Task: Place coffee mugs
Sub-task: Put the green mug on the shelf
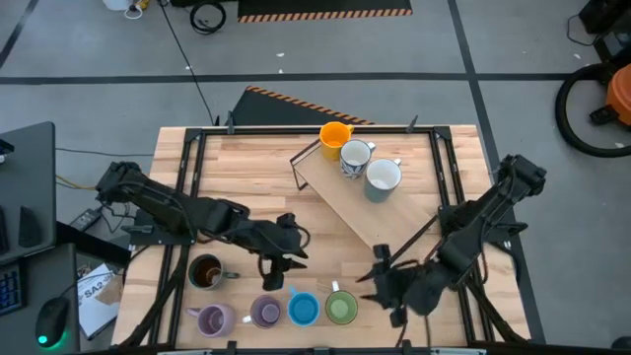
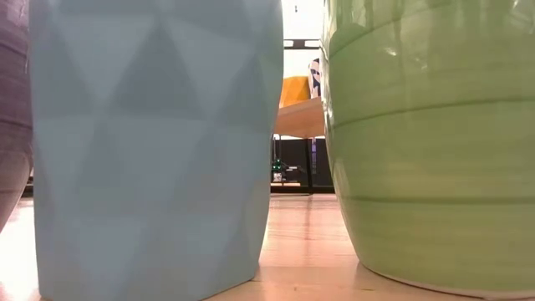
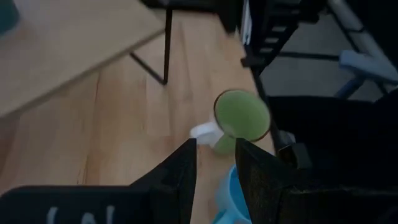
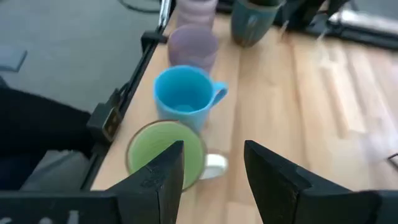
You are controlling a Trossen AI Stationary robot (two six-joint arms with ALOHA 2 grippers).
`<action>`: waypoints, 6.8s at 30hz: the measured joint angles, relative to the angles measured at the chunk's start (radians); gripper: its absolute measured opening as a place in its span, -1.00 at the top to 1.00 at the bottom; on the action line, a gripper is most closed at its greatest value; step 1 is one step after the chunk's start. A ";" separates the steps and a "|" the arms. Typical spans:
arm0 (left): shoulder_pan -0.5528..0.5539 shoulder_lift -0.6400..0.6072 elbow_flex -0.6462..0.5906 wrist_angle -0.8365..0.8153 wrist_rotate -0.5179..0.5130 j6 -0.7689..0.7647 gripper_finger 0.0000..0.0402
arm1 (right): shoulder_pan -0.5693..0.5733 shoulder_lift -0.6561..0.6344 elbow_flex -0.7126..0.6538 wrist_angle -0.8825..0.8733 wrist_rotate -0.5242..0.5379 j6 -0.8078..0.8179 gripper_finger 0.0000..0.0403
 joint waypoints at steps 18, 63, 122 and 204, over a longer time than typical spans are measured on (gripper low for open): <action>-0.005 -0.066 0.000 -0.014 -0.001 -0.085 0.42 | 0.009 0.392 0.377 -0.286 -0.267 0.037 0.09; 0.018 -0.067 0.000 -0.070 -0.014 -0.077 0.42 | -0.087 0.605 0.504 -0.444 -0.412 -0.129 0.66; 0.015 -0.067 0.000 -0.220 0.000 0.136 0.42 | -0.353 0.531 1.133 -1.109 -0.527 0.684 0.83; 0.016 -0.067 0.000 -0.234 -0.011 0.208 0.42 | -0.519 -0.196 0.190 -1.036 -0.504 0.378 0.75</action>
